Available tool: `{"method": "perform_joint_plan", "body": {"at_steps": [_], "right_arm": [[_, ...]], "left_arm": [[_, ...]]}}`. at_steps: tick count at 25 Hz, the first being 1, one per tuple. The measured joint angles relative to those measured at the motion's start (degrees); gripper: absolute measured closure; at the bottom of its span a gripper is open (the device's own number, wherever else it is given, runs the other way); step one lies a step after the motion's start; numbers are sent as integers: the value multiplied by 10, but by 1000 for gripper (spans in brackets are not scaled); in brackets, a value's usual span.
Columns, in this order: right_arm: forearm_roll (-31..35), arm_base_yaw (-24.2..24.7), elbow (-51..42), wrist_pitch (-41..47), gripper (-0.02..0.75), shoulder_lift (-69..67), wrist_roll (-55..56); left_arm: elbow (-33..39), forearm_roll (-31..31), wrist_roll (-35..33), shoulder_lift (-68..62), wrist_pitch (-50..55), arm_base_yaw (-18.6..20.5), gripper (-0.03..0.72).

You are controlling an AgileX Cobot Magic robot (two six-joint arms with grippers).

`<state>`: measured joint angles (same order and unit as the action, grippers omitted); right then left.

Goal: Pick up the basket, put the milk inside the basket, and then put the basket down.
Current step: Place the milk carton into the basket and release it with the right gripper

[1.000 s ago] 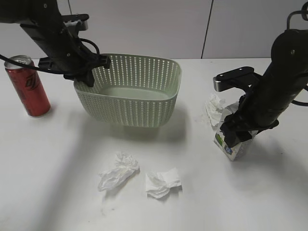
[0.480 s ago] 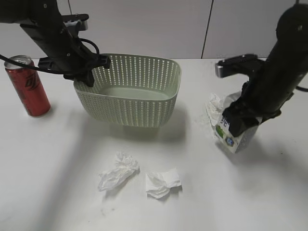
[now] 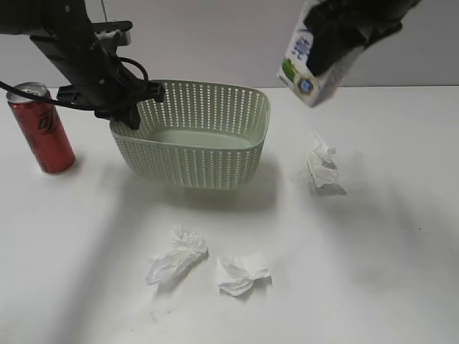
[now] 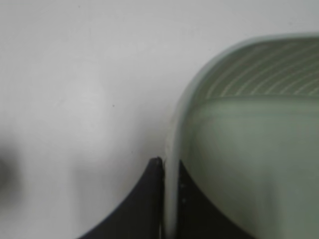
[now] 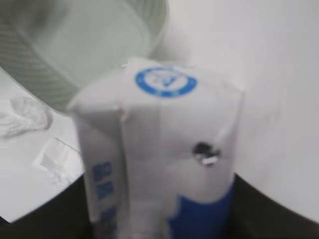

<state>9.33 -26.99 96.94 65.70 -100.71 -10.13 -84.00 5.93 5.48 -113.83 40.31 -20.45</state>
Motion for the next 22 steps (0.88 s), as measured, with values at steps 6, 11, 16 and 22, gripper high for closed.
{"method": "perform_joint_plan", "body": {"at_steps": [6, 11, 16, 22], "right_arm": [[1, -69, 107, 5, 415, -87, -1], [-1, -101, 154, 2, 415, -198, -16], [-30, -103, 157, -15, 415, -277, -17], [-31, -103, 172, -31, 219, -293, -18]], "left_arm": [[0, 4, 0, 0, 0, 0, 688], [0, 6, 0, 0, 0, 0, 688], [0, 6, 0, 0, 0, 0, 688], [0, -2, 0, 0, 5, 0, 688]]}}
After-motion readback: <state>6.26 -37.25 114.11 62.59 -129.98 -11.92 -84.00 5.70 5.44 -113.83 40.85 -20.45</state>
